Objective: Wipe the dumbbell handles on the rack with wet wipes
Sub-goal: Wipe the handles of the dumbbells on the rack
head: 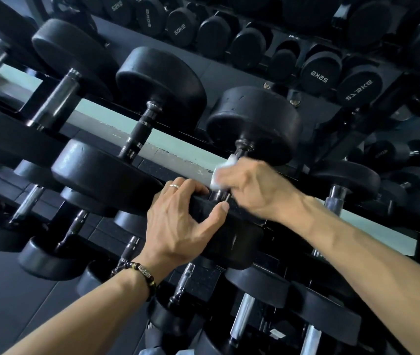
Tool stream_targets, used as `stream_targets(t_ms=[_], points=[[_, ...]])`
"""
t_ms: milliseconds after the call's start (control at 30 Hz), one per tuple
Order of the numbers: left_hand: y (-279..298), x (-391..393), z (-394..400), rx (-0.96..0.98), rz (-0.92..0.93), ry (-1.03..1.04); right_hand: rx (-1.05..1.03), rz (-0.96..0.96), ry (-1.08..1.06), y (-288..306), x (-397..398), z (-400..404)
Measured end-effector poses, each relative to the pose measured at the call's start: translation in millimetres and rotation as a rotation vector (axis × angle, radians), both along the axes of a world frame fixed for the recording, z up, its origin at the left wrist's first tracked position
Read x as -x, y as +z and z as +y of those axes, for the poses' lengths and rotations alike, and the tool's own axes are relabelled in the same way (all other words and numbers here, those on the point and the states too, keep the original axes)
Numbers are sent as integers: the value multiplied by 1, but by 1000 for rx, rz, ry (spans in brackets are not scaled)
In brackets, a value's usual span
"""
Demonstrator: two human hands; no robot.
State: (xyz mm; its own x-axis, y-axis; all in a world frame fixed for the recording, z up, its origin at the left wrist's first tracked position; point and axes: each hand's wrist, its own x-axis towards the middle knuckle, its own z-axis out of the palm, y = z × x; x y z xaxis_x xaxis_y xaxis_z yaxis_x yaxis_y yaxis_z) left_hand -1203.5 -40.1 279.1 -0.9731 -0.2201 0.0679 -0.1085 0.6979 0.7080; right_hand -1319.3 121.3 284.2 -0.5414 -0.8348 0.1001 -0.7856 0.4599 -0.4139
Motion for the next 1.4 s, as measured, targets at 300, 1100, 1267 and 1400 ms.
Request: stream_targets(t_ms=[300, 1100, 1267, 1400], points=[[0, 0, 0, -5, 1, 4, -40, 100, -123, -2, 7, 2], [-4, -1, -1, -26, 0, 6, -425, 137, -222, 32, 15, -4], [-3, -1, -1, -24, 3, 2, -384, 155, -61, 10, -12, 7], [-2, -1, -1, -29, -4, -3, -402, 275, -210, 5, -2, 14]])
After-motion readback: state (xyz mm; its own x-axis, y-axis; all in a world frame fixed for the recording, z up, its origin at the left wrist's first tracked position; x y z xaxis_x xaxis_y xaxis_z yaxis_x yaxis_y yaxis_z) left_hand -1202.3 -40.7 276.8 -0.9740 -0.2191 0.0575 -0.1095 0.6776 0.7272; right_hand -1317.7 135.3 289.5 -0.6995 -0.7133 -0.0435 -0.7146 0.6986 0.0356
